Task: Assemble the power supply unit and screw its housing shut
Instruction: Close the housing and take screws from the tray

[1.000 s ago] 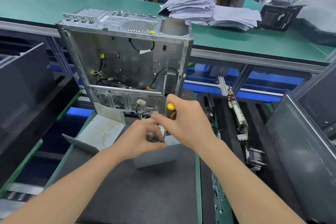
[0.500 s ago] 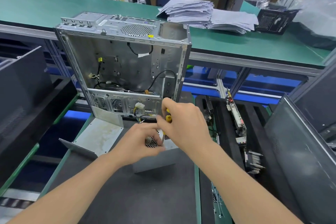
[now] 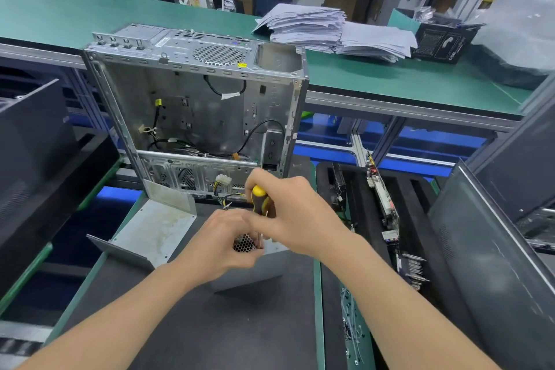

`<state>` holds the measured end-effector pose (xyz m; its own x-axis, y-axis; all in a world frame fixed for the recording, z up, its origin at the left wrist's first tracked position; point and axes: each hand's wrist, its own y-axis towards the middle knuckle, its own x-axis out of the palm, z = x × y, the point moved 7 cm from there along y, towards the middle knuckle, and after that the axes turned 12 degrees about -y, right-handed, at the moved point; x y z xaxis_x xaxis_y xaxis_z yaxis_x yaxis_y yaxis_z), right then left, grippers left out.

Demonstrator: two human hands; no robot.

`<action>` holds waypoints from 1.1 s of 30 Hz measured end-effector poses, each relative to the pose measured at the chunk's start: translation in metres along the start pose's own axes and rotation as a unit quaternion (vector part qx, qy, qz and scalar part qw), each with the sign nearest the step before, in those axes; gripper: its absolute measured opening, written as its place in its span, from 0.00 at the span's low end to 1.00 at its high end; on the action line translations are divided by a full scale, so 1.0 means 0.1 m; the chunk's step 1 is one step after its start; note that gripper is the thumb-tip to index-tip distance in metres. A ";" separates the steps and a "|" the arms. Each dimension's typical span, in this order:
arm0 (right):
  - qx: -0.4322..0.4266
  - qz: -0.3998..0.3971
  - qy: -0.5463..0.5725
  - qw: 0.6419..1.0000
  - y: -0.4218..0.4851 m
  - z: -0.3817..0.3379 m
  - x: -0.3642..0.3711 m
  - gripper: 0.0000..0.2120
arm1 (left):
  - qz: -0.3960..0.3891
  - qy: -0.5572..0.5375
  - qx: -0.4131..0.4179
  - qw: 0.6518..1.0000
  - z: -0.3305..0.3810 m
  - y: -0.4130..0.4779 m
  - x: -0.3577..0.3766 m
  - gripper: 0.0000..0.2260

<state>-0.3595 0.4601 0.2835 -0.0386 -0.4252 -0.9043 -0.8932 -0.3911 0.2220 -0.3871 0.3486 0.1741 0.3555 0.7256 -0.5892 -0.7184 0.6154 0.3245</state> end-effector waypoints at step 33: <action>-0.039 -0.113 0.111 0.987 -0.12 0.05 0.12 0.12 | 0.013 0.006 0.005 1.000 -0.04 -0.02 -0.01 0.07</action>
<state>-0.3515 0.4633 0.2685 0.2650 -0.4853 -0.8332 -0.8306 -0.5538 0.0584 -0.3881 0.3458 0.1713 0.3295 0.7380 -0.5889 -0.7207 0.5995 0.3480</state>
